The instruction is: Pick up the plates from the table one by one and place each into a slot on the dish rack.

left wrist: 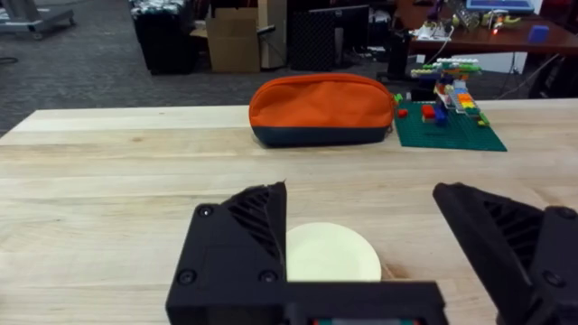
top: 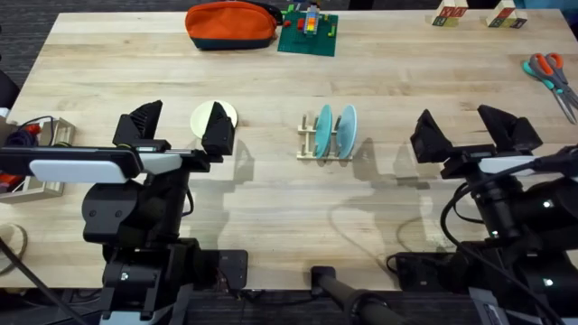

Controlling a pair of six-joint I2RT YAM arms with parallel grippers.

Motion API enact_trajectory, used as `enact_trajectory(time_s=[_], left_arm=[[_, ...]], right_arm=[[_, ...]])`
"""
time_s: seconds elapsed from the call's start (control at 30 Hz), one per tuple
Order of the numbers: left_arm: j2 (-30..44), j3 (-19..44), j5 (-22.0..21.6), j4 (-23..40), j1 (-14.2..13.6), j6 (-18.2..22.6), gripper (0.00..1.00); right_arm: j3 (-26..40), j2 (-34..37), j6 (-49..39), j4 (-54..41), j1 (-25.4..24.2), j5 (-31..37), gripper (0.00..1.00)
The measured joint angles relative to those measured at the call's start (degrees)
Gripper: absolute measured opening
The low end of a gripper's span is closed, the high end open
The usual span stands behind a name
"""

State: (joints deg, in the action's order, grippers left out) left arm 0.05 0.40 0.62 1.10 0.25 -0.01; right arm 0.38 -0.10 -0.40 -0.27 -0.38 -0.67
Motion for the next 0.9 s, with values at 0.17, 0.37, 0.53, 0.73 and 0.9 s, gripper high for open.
enact_trajectory(time_s=[0.17,0.37,0.53,0.73,0.9], left_arm=[[0.0,0.0,0.0,0.0,0.0,0.0,0.992],[0.0,0.0,0.0,0.0,0.0,0.0,0.992],[0.0,0.0,0.0,0.0,0.0,0.0,0.992],[0.0,0.1,-0.6,-0.1,0.0,-0.1,0.992],[0.7,2.0,-3.9,3.0,0.0,-2.1,0.992]], right_arm=[[0.0,0.0,0.0,-0.3,0.0,0.0,0.993],[0.0,0.0,0.0,-0.3,0.0,0.1,0.994],[0.0,0.0,0.0,-0.3,0.0,0.3,0.994],[0.6,0.1,0.9,-1.6,0.0,0.5,0.995],[5.5,2.7,1.7,-9.5,0.0,0.5,0.995]])
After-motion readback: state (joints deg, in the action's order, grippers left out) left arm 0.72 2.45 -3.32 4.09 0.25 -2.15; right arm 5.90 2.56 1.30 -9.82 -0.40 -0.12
